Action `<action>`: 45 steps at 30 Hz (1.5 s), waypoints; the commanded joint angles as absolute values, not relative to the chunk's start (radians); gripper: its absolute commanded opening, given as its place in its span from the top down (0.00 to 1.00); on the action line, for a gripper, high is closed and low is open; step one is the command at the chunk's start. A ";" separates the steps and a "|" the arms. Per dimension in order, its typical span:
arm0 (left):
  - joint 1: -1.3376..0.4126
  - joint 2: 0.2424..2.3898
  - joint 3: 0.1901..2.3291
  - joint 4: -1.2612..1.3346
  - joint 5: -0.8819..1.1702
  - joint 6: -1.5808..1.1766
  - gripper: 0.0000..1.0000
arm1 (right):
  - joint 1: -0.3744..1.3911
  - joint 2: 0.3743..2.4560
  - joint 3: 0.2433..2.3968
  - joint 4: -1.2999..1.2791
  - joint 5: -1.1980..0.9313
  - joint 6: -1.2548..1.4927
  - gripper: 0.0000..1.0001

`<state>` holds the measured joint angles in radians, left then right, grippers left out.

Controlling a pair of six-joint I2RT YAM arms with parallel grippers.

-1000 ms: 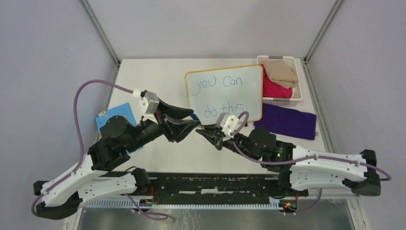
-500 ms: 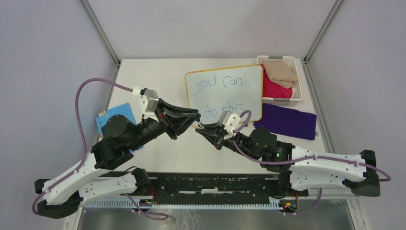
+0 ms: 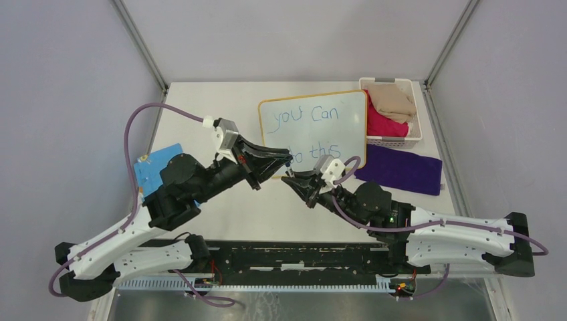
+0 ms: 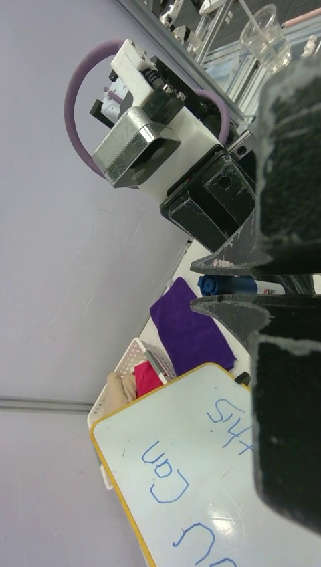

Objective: Write a sentence on the whiteboard
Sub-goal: Close the whiteboard marker at the center of the board.

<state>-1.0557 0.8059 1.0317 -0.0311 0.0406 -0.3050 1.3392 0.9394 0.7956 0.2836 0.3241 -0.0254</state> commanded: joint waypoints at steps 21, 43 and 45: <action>-1.064 0.723 0.918 -0.043 0.036 -0.419 0.28 | 1.335 0.918 0.865 0.416 0.314 -0.084 1.00; -1.064 0.722 0.932 -0.021 0.039 -0.324 0.38 | 1.333 0.925 0.798 0.436 0.190 0.068 1.00; -1.065 0.718 0.932 -0.031 0.045 -0.301 0.40 | 1.332 0.924 0.792 0.443 0.183 0.079 1.00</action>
<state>-1.0618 0.7265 0.9039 -0.0303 0.0357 -0.3885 1.3331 0.9360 0.7990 0.3641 0.2211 0.0277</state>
